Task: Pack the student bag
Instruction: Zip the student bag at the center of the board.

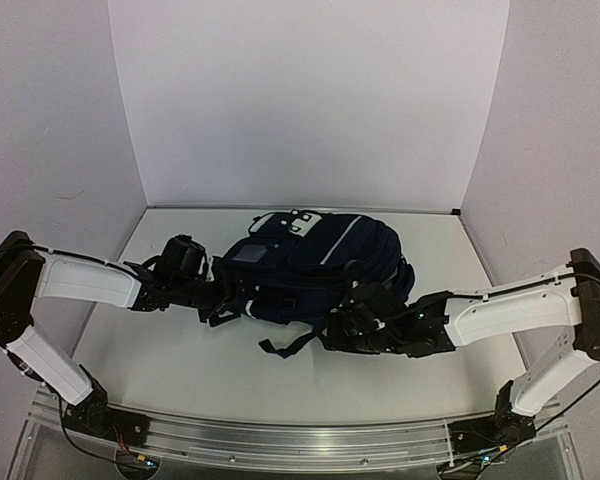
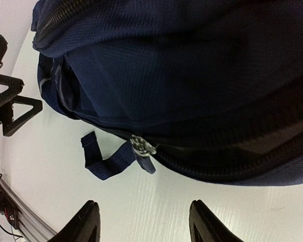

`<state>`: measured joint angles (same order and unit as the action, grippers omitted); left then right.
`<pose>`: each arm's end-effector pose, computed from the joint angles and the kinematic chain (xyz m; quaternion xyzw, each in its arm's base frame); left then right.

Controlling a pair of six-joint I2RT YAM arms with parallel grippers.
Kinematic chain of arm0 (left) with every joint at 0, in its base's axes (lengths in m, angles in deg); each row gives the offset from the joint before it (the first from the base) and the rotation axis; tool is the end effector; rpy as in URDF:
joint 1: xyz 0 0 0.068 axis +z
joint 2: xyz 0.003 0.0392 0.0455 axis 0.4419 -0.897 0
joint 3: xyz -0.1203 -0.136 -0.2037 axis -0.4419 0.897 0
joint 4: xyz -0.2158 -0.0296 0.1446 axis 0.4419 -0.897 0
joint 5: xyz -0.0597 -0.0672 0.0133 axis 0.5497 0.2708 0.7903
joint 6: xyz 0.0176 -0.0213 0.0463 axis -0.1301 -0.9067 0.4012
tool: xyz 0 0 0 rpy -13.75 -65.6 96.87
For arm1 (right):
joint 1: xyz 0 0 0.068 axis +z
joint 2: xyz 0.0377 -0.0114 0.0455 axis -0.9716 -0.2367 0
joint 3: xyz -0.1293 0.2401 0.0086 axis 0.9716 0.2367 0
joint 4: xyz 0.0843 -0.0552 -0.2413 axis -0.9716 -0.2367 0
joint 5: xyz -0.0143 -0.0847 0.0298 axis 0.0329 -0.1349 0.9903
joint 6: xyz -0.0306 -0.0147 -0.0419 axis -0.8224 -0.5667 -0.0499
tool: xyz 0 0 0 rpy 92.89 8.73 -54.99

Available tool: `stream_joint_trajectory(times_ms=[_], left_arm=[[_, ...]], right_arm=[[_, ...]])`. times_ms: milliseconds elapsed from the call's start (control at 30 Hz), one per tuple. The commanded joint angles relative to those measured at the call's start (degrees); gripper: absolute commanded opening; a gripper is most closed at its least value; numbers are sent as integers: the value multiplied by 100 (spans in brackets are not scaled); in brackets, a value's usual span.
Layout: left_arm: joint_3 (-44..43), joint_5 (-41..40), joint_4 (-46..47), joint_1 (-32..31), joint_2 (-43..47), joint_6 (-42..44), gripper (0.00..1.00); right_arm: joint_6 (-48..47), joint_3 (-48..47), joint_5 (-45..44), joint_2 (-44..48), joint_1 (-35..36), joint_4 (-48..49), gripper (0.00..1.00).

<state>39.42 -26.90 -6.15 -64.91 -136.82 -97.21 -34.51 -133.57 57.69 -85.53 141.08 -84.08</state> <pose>0.2262 -0.1984 0.1773 -0.0902 0.8891 -0.4281 0.1342 0.1405 0.2819 0.1949 -0.0463 0.9158 0.2891 0.2750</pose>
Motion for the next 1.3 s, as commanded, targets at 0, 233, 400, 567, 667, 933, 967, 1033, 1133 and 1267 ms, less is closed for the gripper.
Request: stream_joint_trajectory(times_ms=[0, 233, 400, 567, 667, 933, 967, 1033, 1133, 1267], left_arm=[[114, 171, 764, 235, -370, -196, 75], [-154, 370, 675, 348, -769, -11, 73], [-290, 430, 721, 378, -1042, 81, 60], [-375, 315, 673, 423, -1250, 40, 41], [-380, 326, 846, 469, -1330, 21, 22], [-300, 11, 1593, 986, -1503, -194, 0], [-346, 13, 1574, 1093, -1533, -134, 0], [-469, 63, 1497, 1336, -1613, 19, 0], [-714, 119, 1322, 1760, -1769, 333, 0], [-1039, 116, 1436, 2319, -2070, 836, 0]], right_arm=[[95, -522, -498, -378, 34, 202, 55], [368, -822, -901, -834, 30, 93, 39], [523, -993, -1243, -992, 30, -115, 30], [562, -1076, -1423, -1041, 29, -280, 16], [530, -1116, -1448, -1009, 32, -365, 1], [486, -1133, -1096, -454, 18, -915, 0], [480, -1111, -1000, -357, 14, -961, 0], [430, -1076, -730, -183, -35, -1018, 0], [283, -1080, -117, -37, -250, -1046, 0], [45, -1080, 764, 64, -640, -1032, 0]])
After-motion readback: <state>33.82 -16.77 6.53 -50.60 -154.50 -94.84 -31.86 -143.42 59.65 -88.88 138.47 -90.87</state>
